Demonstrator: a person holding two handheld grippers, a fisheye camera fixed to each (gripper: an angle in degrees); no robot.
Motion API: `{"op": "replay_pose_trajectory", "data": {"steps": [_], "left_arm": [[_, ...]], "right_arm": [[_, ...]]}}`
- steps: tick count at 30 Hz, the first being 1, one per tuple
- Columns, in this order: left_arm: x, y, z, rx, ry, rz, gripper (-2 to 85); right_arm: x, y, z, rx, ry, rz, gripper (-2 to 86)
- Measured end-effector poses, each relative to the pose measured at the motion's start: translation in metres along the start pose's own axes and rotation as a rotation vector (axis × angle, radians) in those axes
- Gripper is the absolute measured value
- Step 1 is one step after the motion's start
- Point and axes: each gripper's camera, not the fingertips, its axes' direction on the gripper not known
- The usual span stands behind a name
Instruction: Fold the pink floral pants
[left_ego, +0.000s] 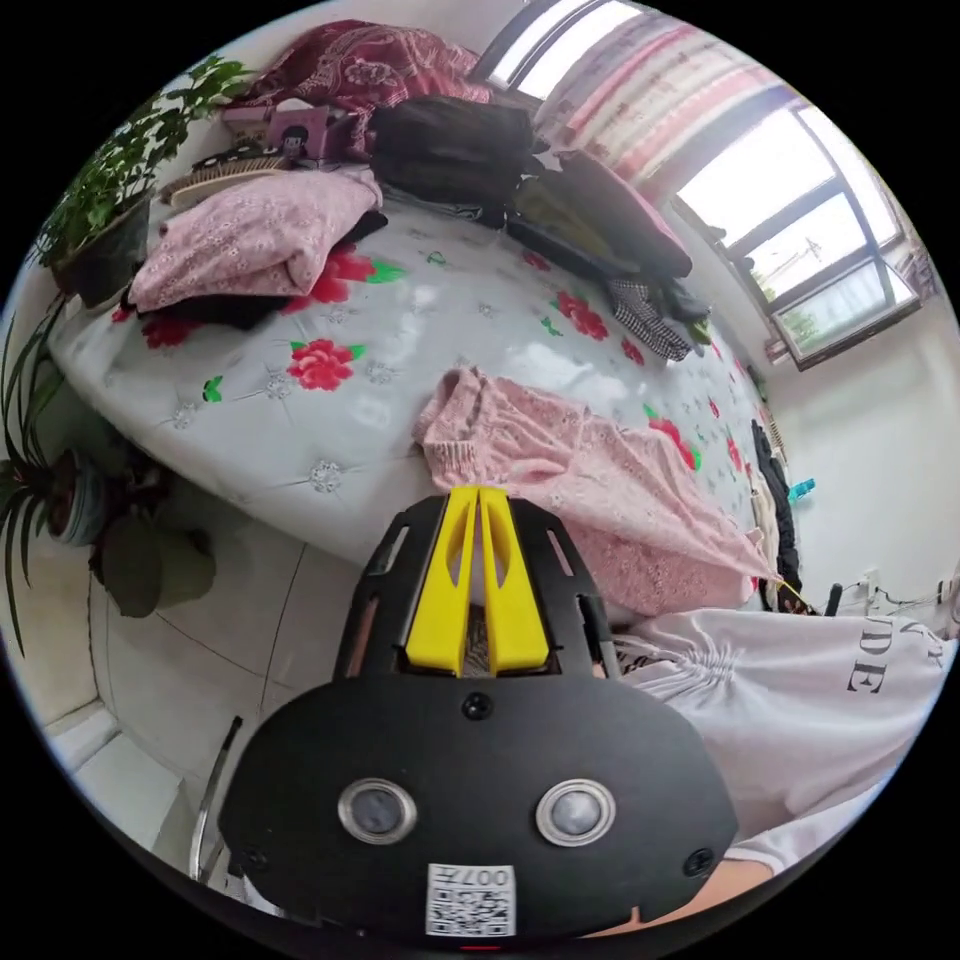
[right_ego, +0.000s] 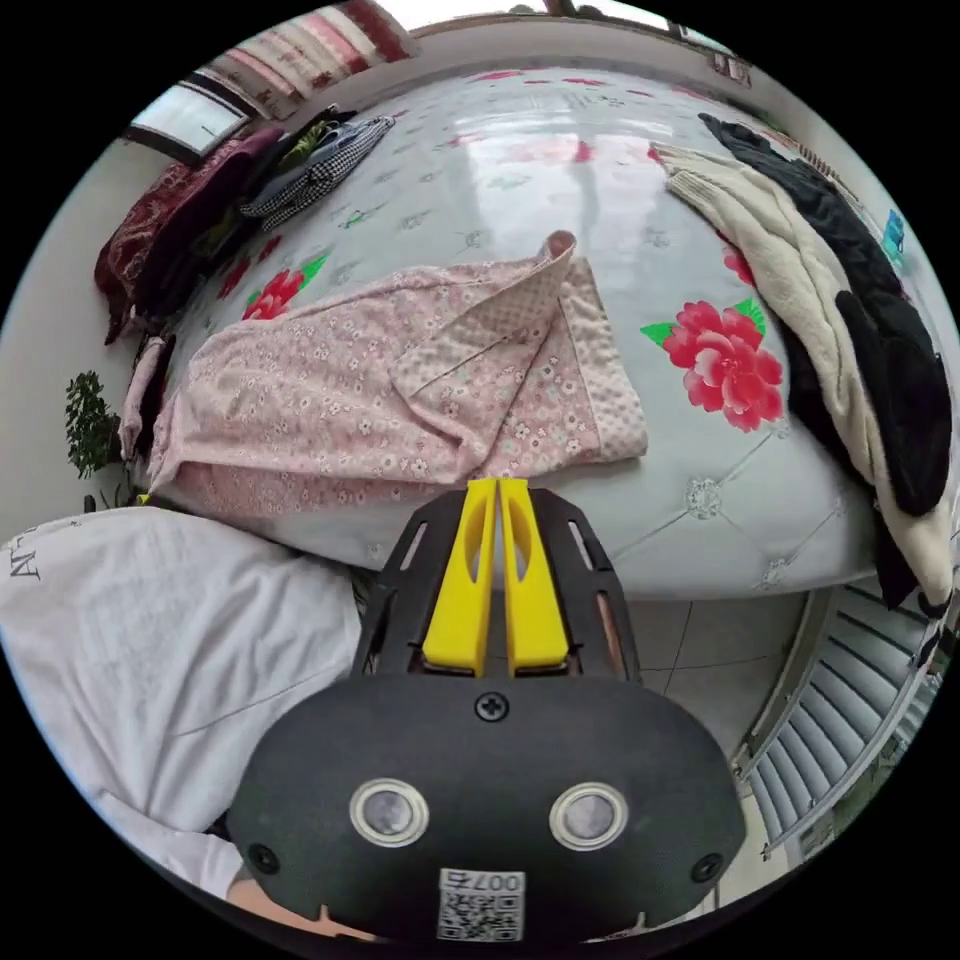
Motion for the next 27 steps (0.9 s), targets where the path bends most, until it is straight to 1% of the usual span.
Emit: {"op": "replay_pose_trajectory", "data": {"steps": [1,2,3,5,7,10,12,14,15,16,19,20,22,24,25,27], "left_arm": [[-0.001,0.003,0.006,-0.023,-0.011,-0.019,0.2],[-0.002,0.01,0.011,-0.03,-0.04,-0.044,0.6],[0.0,0.018,0.008,-0.005,-0.046,-0.059,1.5],[0.002,0.029,-0.002,0.044,-0.04,-0.077,2.5],[0.005,0.038,-0.011,0.093,-0.047,-0.091,3.3],[0.018,0.045,-0.014,0.139,0.004,-0.093,4.3],[0.035,0.042,-0.004,0.144,0.042,-0.071,4.7],[0.051,0.038,0.007,0.116,0.056,-0.042,4.9],[0.062,0.035,0.015,0.093,0.059,-0.018,4.8],[0.067,0.033,0.019,0.08,0.057,-0.005,4.8],[0.088,0.032,0.029,0.041,0.022,0.039,4.1],[0.093,0.034,0.031,0.04,0.026,0.041,3.9],[0.097,0.04,0.034,0.047,0.045,0.026,3.8],[0.102,0.049,0.036,0.066,0.084,0.003,4.1],[0.103,0.051,0.037,0.07,0.091,-0.002,4.2],[0.109,0.059,0.039,0.08,0.107,-0.019,4.7]], "right_arm": [[0.005,0.003,0.005,-0.011,0.005,0.036,1.1],[0.01,0.008,0.003,0.026,-0.001,0.076,1.8],[0.012,0.012,-0.007,0.104,-0.03,0.093,2.6],[0.011,0.012,-0.02,0.197,-0.058,0.095,4.0],[0.001,0.003,-0.023,0.249,-0.064,0.06,5.2],[-0.029,-0.026,0.002,0.208,-0.027,-0.045,6.1],[-0.047,-0.051,0.04,0.098,-0.018,-0.095,4.9],[-0.051,-0.064,0.068,-0.005,0.013,-0.099,2.3],[-0.05,-0.065,0.067,0.025,0.071,-0.087,1.4],[-0.049,-0.065,0.064,0.043,0.082,-0.087,1.0],[-0.021,-0.059,0.039,0.097,0.112,-0.024,0.5],[-0.004,-0.052,0.026,0.143,0.13,0.02,0.6],[0.028,-0.042,0.011,0.18,0.085,0.092,1.1],[0.072,-0.033,0.009,0.168,-0.023,0.238,2.1],[0.08,-0.033,0.011,0.157,-0.043,0.263,2.3],[0.094,-0.032,0.012,0.18,-0.02,0.338,3.2]]}}
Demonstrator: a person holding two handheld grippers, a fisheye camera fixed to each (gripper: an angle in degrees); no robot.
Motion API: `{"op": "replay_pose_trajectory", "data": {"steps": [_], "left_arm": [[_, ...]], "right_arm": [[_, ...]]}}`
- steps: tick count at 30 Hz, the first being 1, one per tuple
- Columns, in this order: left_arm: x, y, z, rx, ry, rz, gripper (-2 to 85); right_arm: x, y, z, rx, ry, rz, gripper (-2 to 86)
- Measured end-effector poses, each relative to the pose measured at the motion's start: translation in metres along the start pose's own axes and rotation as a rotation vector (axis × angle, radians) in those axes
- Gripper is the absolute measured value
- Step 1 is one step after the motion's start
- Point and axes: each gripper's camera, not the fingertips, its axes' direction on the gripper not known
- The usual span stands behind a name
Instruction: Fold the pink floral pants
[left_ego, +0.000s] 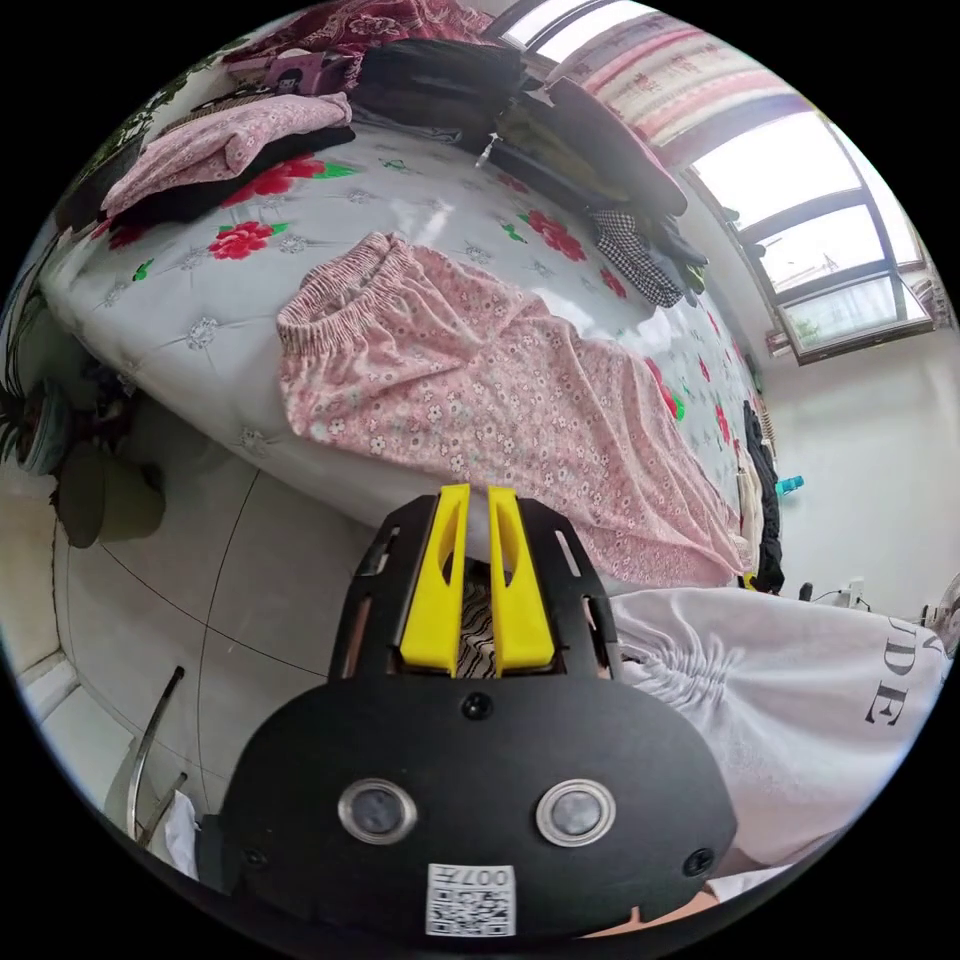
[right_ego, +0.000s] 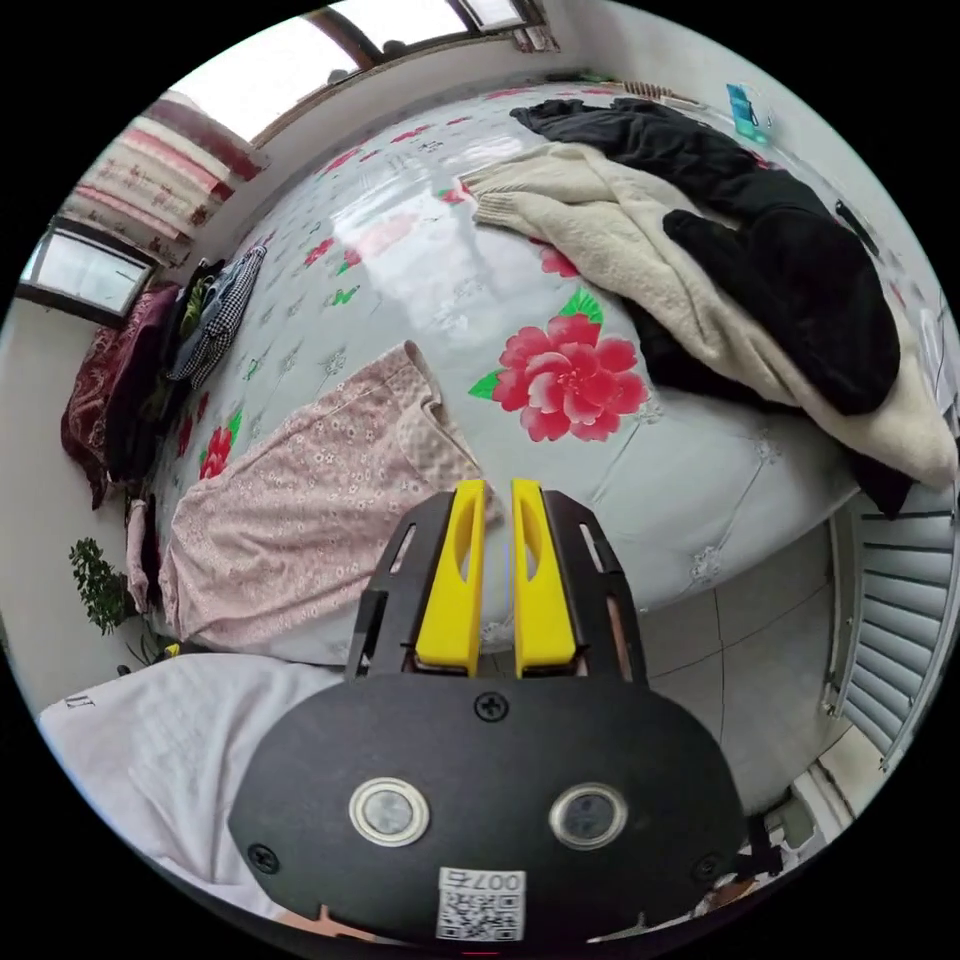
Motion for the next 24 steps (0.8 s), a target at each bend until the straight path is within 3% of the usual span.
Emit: {"op": "replay_pose_trajectory", "data": {"steps": [5,12,17,20,24], "left_arm": [[-0.001,0.004,-0.01,0.052,-0.036,-0.054,6.1],[-0.035,-0.014,-0.032,0.208,-0.07,-0.226,10.3],[-0.051,-0.045,-0.032,0.215,-0.13,-0.237,13.0],[-0.053,-0.071,-0.037,0.225,-0.175,-0.172,13.6],[-0.032,-0.117,-0.026,0.138,-0.272,0.074,12.4]], "right_arm": [[-0.075,-0.012,-0.001,0.124,-0.015,-0.268,4.8],[-0.282,-0.006,0.082,-0.111,-0.326,-0.797,5.7],[-0.401,0.037,0.116,-0.234,-0.428,-1.081,5.3],[-0.452,0.076,0.141,-0.34,-0.351,-1.292,5.1],[-0.48,0.117,0.189,-0.479,-0.183,-1.447,5.1]]}}
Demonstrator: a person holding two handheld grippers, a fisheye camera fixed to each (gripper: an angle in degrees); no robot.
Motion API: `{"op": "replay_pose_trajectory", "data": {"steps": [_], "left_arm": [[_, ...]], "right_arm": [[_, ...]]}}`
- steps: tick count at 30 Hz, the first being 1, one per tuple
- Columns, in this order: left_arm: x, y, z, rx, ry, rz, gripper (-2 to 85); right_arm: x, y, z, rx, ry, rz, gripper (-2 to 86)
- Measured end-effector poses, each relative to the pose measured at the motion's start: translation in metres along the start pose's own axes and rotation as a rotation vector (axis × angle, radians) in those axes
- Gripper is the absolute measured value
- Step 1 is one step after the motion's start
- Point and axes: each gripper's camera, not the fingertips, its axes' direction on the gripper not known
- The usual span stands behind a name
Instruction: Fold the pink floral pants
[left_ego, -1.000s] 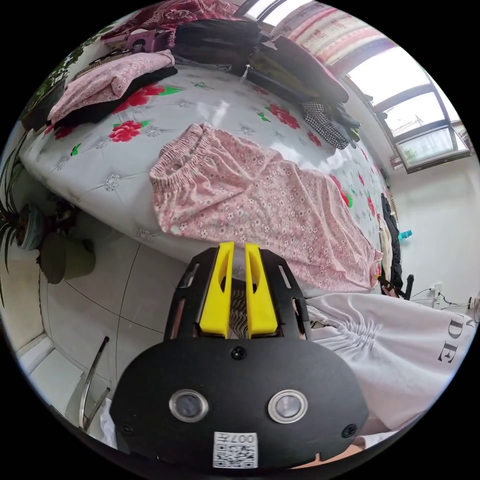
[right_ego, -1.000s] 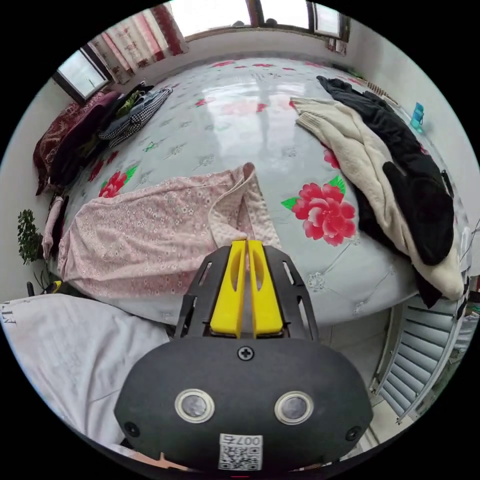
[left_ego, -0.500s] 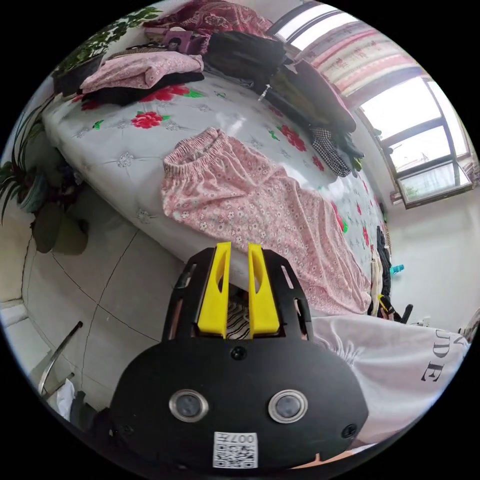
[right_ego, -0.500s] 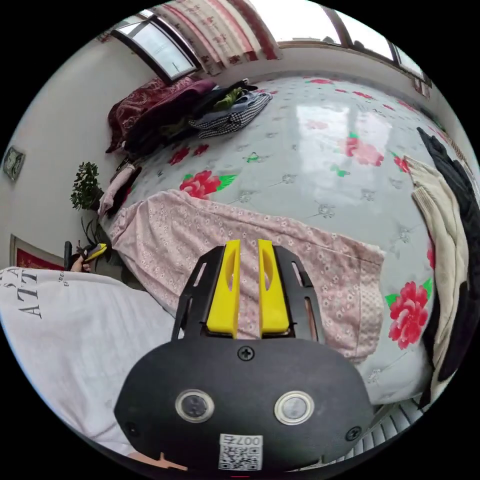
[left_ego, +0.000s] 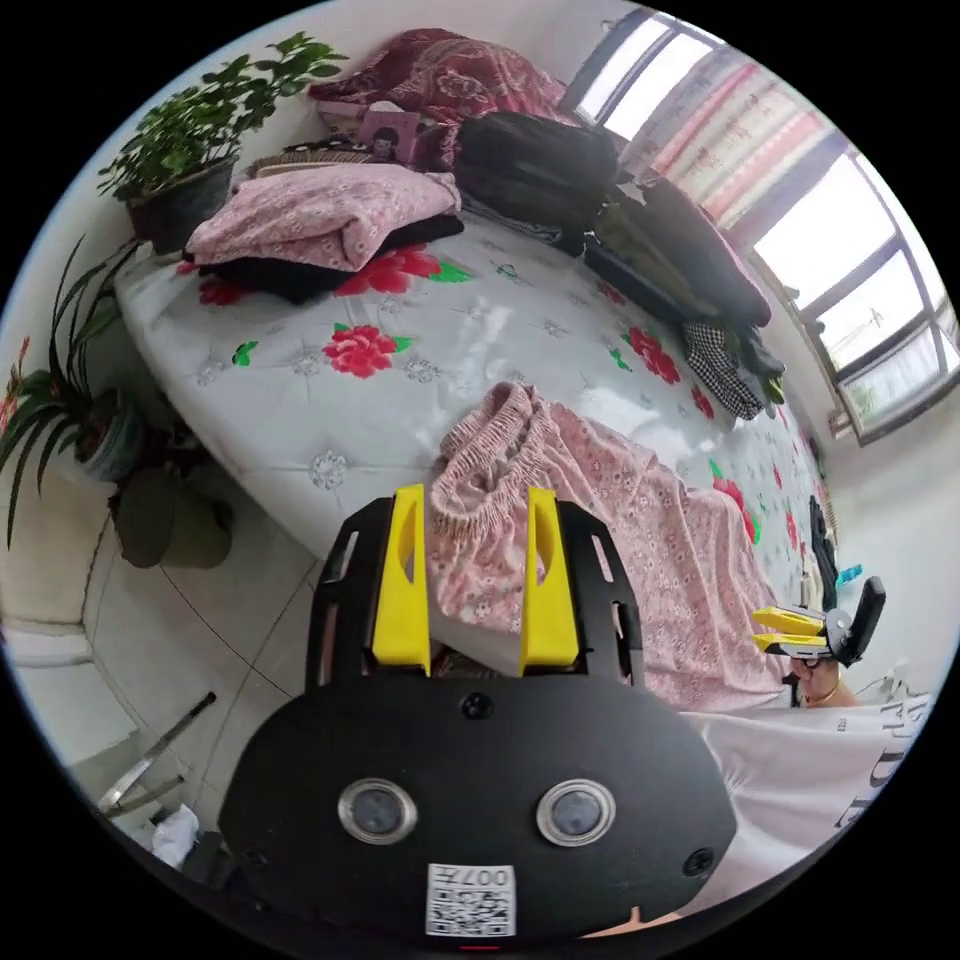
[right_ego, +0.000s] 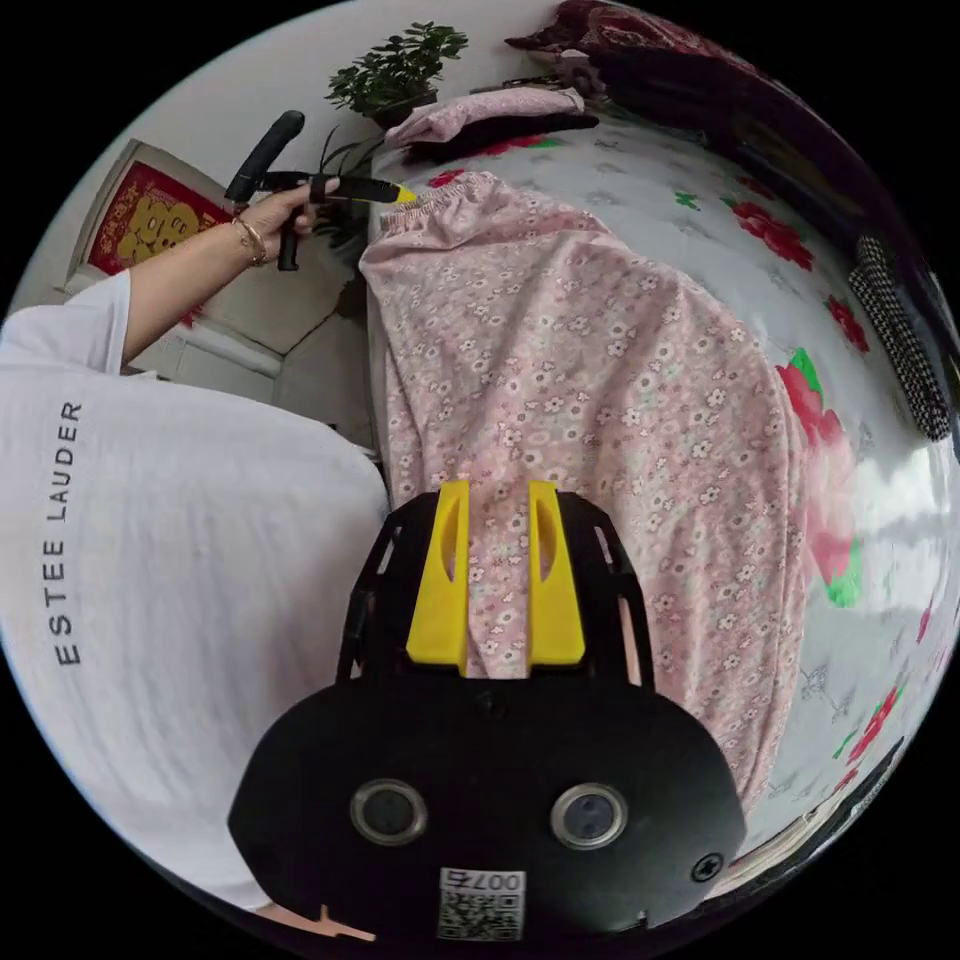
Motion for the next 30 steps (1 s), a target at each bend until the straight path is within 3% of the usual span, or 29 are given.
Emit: {"op": "replay_pose_trajectory", "data": {"steps": [2,5,7,10,12,15,19,23,26,30], "left_arm": [[0.015,-0.016,0.015,-0.086,-0.058,0.123,9.2],[0.031,-0.032,0.04,-0.244,-0.18,0.288,0.8],[0.028,-0.043,0.033,-0.271,-0.155,0.323,-0.2],[-0.016,-0.058,-0.015,-0.166,-0.027,0.141,-0.7],[-0.079,-0.049,-0.045,-0.038,0.174,-0.133,-0.6],[-0.116,-0.036,-0.033,-0.008,0.227,-0.246,0.5],[-0.097,-0.047,-0.017,-0.045,0.234,-0.139,5.6],[-0.072,-0.064,-0.039,0.058,0.16,-0.02,6.8],[-0.042,-0.086,-0.03,0.021,0.205,0.121,7.3],[0.006,-0.098,0.023,-0.143,0.271,0.276,6.9]], "right_arm": [[0.0,-0.006,0.024,-0.086,-0.003,0.01,4.9],[0.003,-0.007,0.026,-0.044,0.047,0.061,4.7],[0.008,-0.009,0.026,-0.05,0.017,0.089,4.6],[0.013,-0.012,0.026,-0.064,-0.002,0.127,4.6],[0.018,-0.014,0.023,-0.058,-0.04,0.179,4.6],[0.037,-0.01,0.006,0.022,-0.117,0.275,4.7],[0.075,0.001,-0.038,0.176,-0.039,0.409,5.2],[0.12,-0.002,-0.074,0.283,0.034,0.48,6.0],[0.148,-0.022,-0.067,0.243,0.043,0.467,5.7],[0.155,-0.037,-0.036,0.077,-0.134,0.408,2.7]]}}
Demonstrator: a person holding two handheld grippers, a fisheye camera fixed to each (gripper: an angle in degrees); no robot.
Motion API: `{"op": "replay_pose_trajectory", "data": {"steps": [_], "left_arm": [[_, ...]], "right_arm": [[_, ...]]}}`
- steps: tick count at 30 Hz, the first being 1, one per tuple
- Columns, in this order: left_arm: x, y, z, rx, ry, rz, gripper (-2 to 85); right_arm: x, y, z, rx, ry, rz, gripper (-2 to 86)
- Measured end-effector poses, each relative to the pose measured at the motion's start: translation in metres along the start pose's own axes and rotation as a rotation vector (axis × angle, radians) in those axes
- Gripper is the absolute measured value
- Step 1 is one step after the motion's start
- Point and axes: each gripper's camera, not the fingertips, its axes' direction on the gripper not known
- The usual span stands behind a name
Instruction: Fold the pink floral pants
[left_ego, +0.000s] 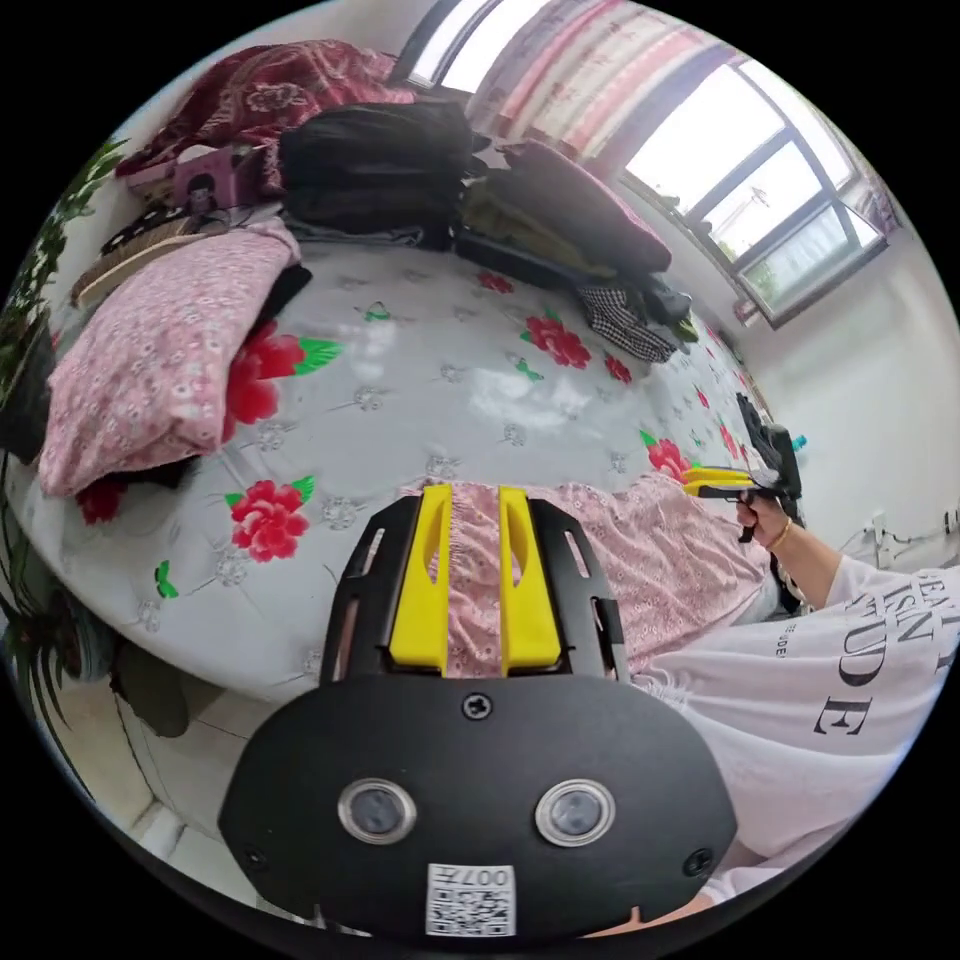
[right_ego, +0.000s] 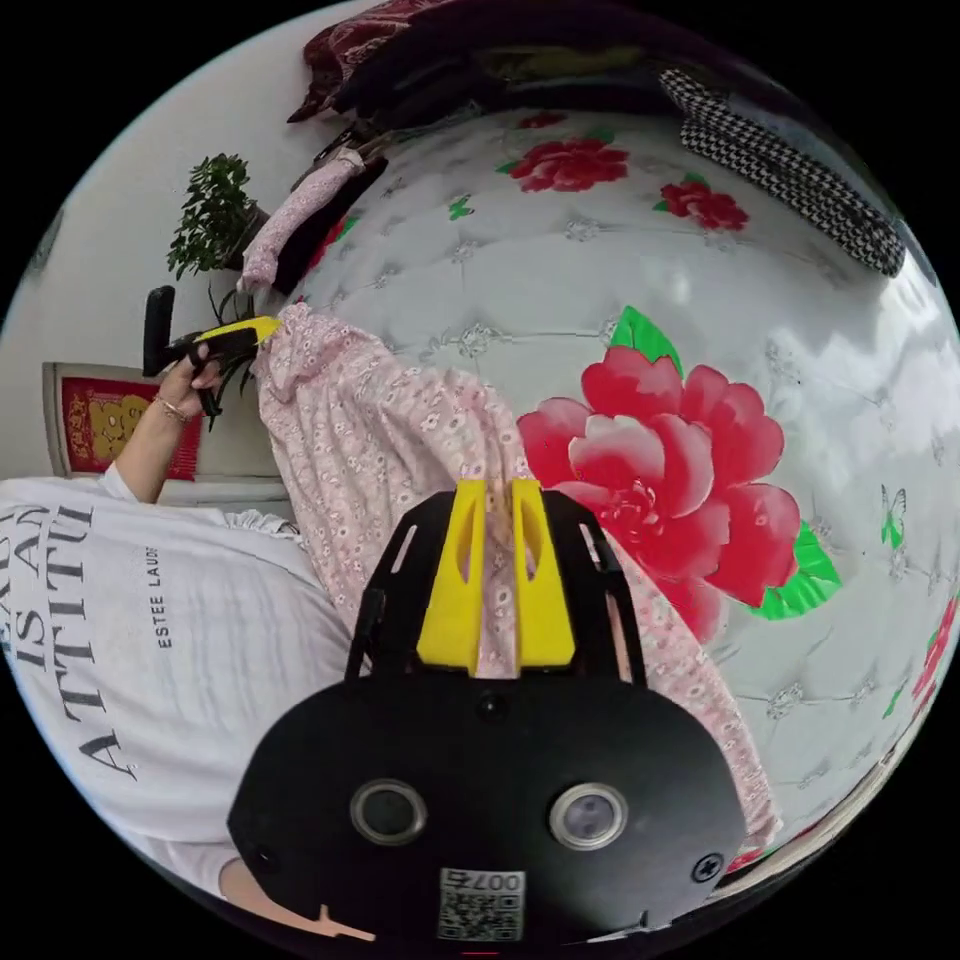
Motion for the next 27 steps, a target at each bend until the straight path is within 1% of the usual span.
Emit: {"op": "replay_pose_trajectory", "data": {"steps": [1,3,5,7,9,10,11,12,13,14,15,16,18,19,20,21,22,23,25,27], "left_arm": [[0.002,-0.001,0.009,-0.031,-0.01,0.004,6.7],[0.006,0.001,0.035,-0.112,-0.079,0.009,6.0],[0.007,0.008,0.037,-0.105,-0.102,0.003,5.6],[0.006,0.017,0.024,-0.048,-0.112,-0.017,5.7],[0.0,0.037,-0.002,0.031,-0.151,-0.073,7.1],[-0.002,0.044,-0.008,0.044,-0.166,-0.094,7.3],[-0.008,0.058,-0.018,0.055,-0.206,-0.148,7.9],[-0.015,0.073,-0.026,0.057,-0.239,-0.196,8.7],[-0.018,0.081,-0.028,0.055,-0.251,-0.219,9.2],[-0.024,0.094,-0.03,0.043,-0.256,-0.259,10.1],[-0.03,0.103,-0.027,0.025,-0.229,-0.293,10.8],[-0.032,0.106,-0.024,0.015,-0.204,-0.304,10.9],[-0.037,0.105,-0.002,-0.031,-0.154,-0.325,9.1],[-0.038,0.103,0.006,-0.046,-0.15,-0.324,8.0],[-0.04,0.096,0.021,-0.08,-0.146,-0.319,5.6],[-0.044,0.088,0.037,-0.154,-0.141,-0.33,3.9],[-0.044,0.083,0.038,-0.165,-0.167,-0.322,3.1],[-0.044,0.073,0.038,-0.196,-0.139,-0.268,2.2],[-0.047,0.056,0.031,-0.185,-0.066,-0.249,1.2],[-0.046,0.025,0.014,-0.121,0.027,-0.203,0.5]], "right_arm": [[-0.006,0.004,0.0,-0.005,0.012,-0.026,2.5],[-0.03,0.029,-0.006,0.009,0.114,-0.087,3.0],[-0.036,0.054,-0.019,0.052,0.199,-0.034,4.0],[-0.03,0.084,-0.036,0.103,0.22,0.084,5.2],[-0.013,0.14,-0.057,0.2,0.222,0.298,6.4],[-0.008,0.156,-0.06,0.221,0.231,0.352,6.6],[0.002,0.188,-0.065,0.242,0.267,0.465,7.0],[0.012,0.22,-0.066,0.246,0.308,0.578,7.3],[0.017,0.235,-0.067,0.242,0.324,0.629,7.4],[0.027,0.264,-0.067,0.232,0.363,0.73,7.5],[0.037,0.29,-0.068,0.229,0.394,0.822,7.4],[0.042,0.301,-0.069,0.23,0.404,0.86,7.4],[0.062,0.333,-0.065,0.22,0.415,0.97,6.7],[0.068,0.337,-0.062,0.212,0.398,0.98,6.3],[0.079,0.342,-0.051,0.168,0.334,0.989,5.0],[0.077,0.347,-0.057,0.222,0.356,0.973,3.0],[0.078,0.349,-0.058,0.242,0.353,0.967,2.4],[0.084,0.351,-0.06,0.206,0.324,0.994,1.2],[0.09,0.351,-0.069,0.201,0.269,0.945,0.5],[0.096,0.35,-0.094,0.295,0.216,0.891,0.1]]}}
